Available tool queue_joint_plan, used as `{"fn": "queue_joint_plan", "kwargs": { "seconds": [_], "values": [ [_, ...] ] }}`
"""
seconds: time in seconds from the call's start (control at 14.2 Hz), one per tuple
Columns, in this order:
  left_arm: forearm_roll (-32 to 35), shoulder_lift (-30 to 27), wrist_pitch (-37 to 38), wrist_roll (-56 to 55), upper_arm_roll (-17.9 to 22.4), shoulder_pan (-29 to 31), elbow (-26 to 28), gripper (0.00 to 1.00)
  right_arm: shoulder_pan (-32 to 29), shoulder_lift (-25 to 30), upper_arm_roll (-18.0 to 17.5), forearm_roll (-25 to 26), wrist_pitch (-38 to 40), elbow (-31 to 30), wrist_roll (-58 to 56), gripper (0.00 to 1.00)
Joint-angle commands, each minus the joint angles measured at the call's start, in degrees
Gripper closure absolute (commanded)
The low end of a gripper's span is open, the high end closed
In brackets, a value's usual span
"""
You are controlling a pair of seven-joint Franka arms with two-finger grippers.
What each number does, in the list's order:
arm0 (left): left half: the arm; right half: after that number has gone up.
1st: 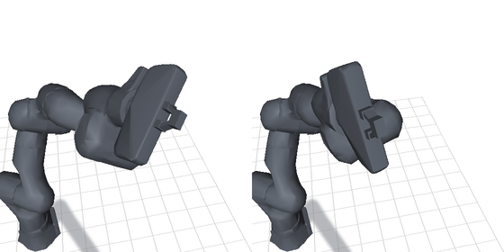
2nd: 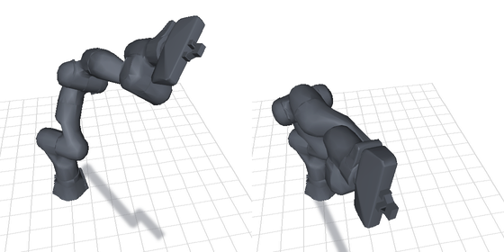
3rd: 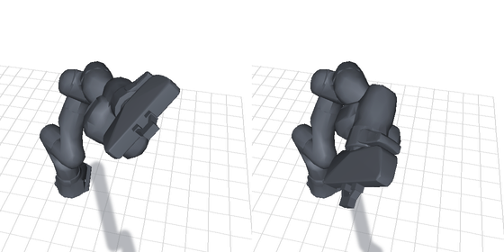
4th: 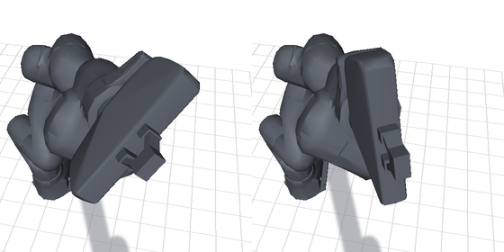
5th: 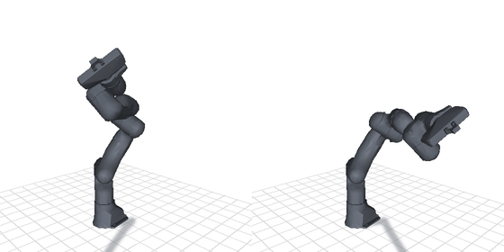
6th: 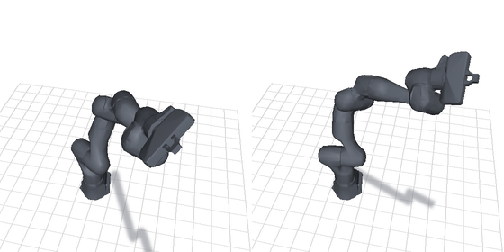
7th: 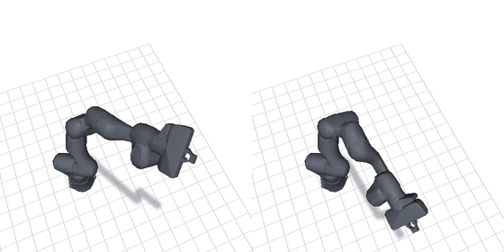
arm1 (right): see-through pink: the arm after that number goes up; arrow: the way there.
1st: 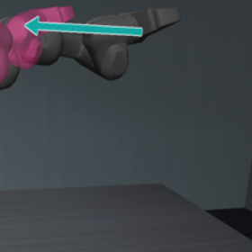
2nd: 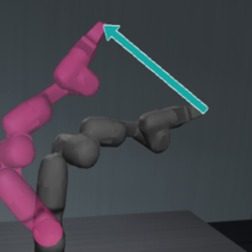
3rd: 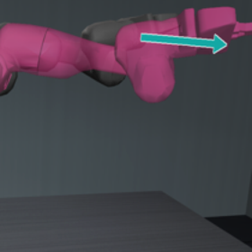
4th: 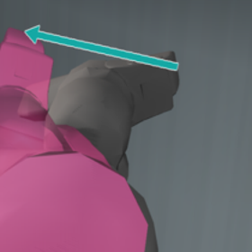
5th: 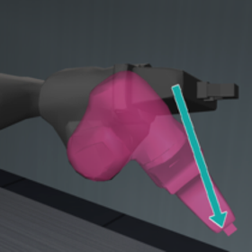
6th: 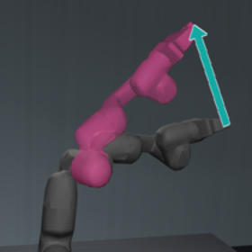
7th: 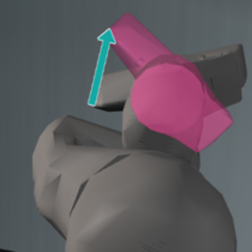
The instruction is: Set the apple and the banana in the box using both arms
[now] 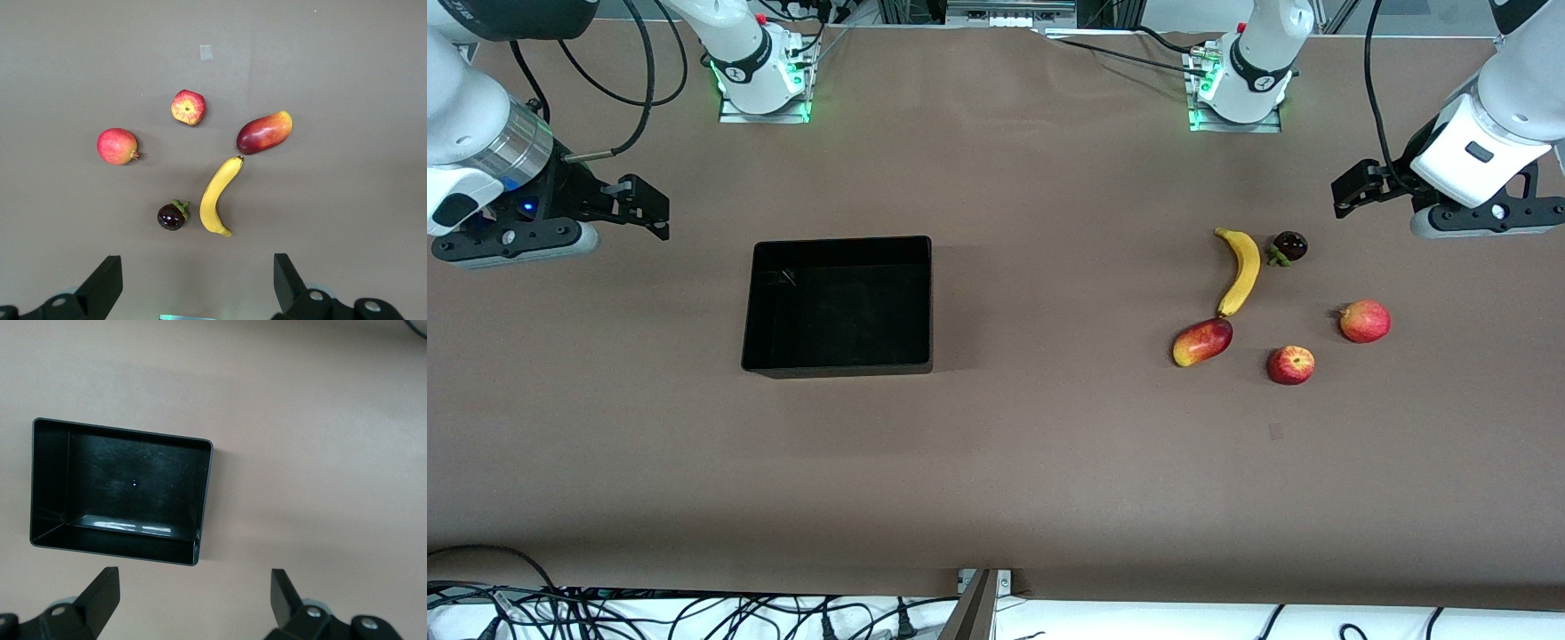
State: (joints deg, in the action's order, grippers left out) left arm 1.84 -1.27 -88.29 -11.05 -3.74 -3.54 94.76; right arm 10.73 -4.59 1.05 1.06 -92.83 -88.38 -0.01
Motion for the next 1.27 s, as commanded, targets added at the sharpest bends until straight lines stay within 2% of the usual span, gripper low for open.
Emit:
{"fn": "queue_joint_plan", "kwargs": {
  "seconds": [0.0, 0.85, 1.13, 1.2],
  "values": [
    [-0.78, 0.48, 0.22, -0.73, 0.31, -0.33, -1.16, 0.00, 0.08, 0.98, -0.60, 1.83, -0.76, -2.03, 0.88, 0.00],
    [-0.78, 0.48, 0.92, -0.64, 0.31, -0.50, -1.16, 0.00, -0.36, 0.55, -0.26, 1.32, -0.59, -0.92, 0.62, 0.00],
    [-0.87, 0.57, 0.92, -0.55, 0.22, -0.94, -1.16, 0.00, 0.26, -1.91, -0.69, 2.02, -0.59, -0.12, -0.25, 0.00],
    [-0.87, 0.57, 0.92, -0.55, 0.31, -0.94, -1.16, 0.00, 0.17, -4.44, -0.61, 1.85, -0.33, -0.30, -0.60, 0.00]
  ]
}}
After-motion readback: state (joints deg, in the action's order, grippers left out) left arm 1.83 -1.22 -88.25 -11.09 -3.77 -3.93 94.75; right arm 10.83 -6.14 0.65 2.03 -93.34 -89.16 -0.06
